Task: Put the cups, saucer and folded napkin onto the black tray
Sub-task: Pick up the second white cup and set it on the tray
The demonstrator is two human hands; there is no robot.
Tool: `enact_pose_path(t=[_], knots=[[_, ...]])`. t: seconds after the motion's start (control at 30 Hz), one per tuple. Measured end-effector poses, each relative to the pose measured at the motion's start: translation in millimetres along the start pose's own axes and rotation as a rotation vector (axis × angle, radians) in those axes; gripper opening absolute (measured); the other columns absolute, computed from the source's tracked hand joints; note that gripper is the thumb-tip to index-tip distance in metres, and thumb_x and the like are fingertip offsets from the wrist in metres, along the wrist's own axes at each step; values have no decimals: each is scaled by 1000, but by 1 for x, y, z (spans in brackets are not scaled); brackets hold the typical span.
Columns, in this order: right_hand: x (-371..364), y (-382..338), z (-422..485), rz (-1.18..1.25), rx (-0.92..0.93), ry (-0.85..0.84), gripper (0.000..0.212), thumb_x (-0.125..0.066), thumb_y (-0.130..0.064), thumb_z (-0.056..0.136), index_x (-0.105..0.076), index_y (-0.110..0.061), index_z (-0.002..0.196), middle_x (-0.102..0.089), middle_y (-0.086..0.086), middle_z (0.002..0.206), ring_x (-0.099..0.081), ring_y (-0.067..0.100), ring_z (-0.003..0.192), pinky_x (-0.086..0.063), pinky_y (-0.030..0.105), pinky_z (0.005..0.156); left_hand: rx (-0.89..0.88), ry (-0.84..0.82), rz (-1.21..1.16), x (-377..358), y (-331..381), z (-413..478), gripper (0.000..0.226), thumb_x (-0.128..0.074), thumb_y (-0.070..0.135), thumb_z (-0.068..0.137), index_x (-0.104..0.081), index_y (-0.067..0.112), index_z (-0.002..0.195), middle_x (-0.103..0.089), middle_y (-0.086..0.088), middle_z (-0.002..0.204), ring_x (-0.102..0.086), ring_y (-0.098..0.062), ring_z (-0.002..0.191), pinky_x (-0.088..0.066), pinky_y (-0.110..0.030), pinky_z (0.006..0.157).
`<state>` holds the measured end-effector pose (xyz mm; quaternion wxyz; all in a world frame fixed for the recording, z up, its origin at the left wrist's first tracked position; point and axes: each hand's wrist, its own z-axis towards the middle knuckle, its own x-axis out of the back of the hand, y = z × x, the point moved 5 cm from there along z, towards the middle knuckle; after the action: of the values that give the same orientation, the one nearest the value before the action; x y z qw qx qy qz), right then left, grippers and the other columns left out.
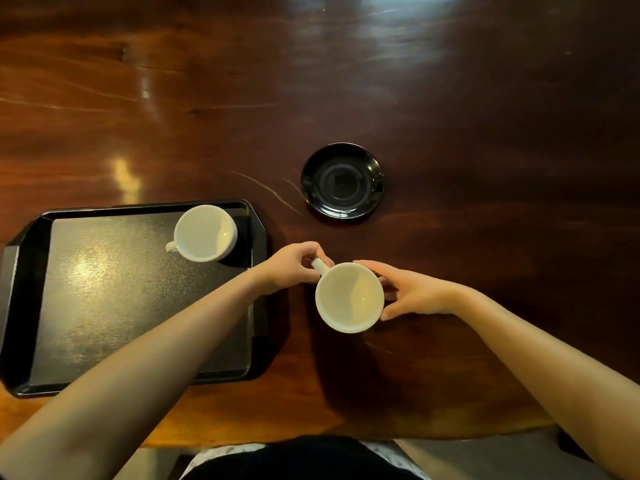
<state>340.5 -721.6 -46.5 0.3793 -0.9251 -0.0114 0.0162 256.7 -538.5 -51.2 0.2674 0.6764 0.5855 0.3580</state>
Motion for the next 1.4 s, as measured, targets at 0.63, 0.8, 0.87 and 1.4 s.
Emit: enact_pose_path(t=[0.63,0.8,0.87,1.4], knots=[[30,-159,19,-32,267,61,85,-73,-2,75,-31,-36,141,-37,-15,142,-41,7,129,-35,35,109,-82,423,-525,104,20,-79,18,-62,-8,80,-58,10,81,-63,-2,75,-67,-7,67,-57,-18,65],[1,-210,43,4,352,56,74,-69,3,76,-40,-33,134,-46,-10,137,-46,7,127,-41,31,103,-118,515,-599,149,6,-116,16,-62,-8,81,-58,8,80,-66,0,70,-68,-6,60,-57,-19,59],[-16,-231,55,15,390,57,69,-70,1,76,-44,-37,126,-48,-12,135,-46,4,126,-42,26,101,-133,549,-632,169,-6,-134,16,-61,-8,82,-57,8,79,-65,0,68,-67,-7,60,-58,-20,59],[-150,-317,201,-70,335,74,78,-71,0,77,-33,-32,138,-45,-6,136,-43,17,129,-40,36,104,-24,774,-755,278,-147,-218,15,-67,-5,77,-63,9,77,-61,-7,75,-57,-17,74,-49,-29,71]])
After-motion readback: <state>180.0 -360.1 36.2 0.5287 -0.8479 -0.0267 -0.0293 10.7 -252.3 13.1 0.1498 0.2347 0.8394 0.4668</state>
